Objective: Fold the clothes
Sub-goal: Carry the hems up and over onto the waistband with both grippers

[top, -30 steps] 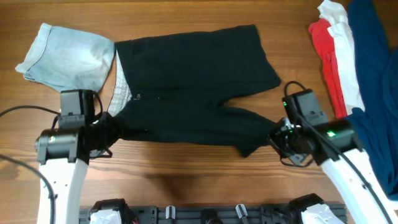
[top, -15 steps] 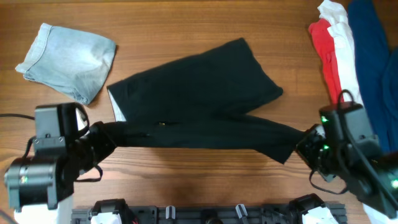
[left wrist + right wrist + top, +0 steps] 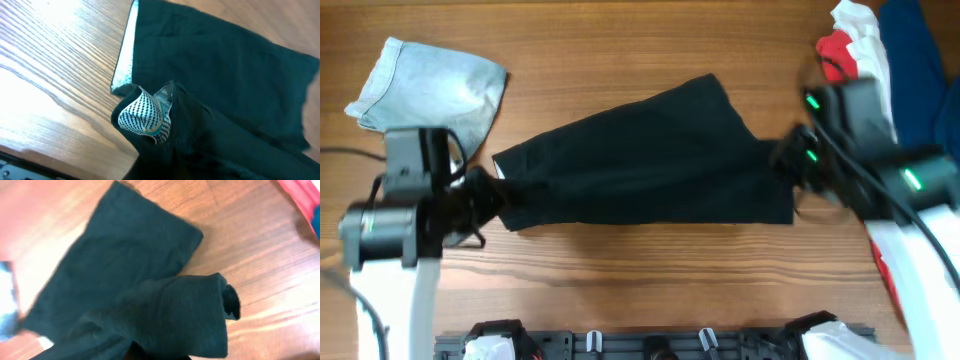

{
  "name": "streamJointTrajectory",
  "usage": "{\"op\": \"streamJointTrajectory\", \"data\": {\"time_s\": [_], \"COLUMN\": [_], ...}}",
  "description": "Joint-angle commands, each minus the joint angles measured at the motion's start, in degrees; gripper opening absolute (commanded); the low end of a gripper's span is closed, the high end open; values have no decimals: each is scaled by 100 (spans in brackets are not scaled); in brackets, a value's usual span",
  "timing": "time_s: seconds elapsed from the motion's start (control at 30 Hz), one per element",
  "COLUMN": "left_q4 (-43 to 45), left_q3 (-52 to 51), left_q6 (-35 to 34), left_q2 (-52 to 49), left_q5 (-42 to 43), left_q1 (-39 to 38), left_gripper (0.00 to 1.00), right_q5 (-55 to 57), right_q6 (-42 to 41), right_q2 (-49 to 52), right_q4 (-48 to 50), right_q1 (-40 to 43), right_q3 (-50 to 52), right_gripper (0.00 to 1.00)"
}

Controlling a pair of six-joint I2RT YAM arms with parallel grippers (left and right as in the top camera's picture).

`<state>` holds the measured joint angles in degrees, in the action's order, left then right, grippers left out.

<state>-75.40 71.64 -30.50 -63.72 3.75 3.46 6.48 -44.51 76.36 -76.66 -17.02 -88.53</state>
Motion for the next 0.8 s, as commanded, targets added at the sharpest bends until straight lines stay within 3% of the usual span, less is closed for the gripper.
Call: {"op": "streamJointTrajectory", "data": {"time_s": [0.0,0.33,0.77], "left_q4": [269,990,1974], "left_q3": [70,70,70], "left_q6": [-46,-306,-328], "left_q2": [-612,-2109,-3049], "left_q5": [-984,-984,-1123], "left_q1": [94,94,94], "left_gripper": [4,4,4], "right_q5": [857,745,743], "right_q6": [551,1829,1906], "right_q2": [802,2041,2822], "right_q4": [339,2179,2623], "right_q1": [326,531,531], "right_q3": [-79,-79,-76], "right_gripper": [4,4,4]}}
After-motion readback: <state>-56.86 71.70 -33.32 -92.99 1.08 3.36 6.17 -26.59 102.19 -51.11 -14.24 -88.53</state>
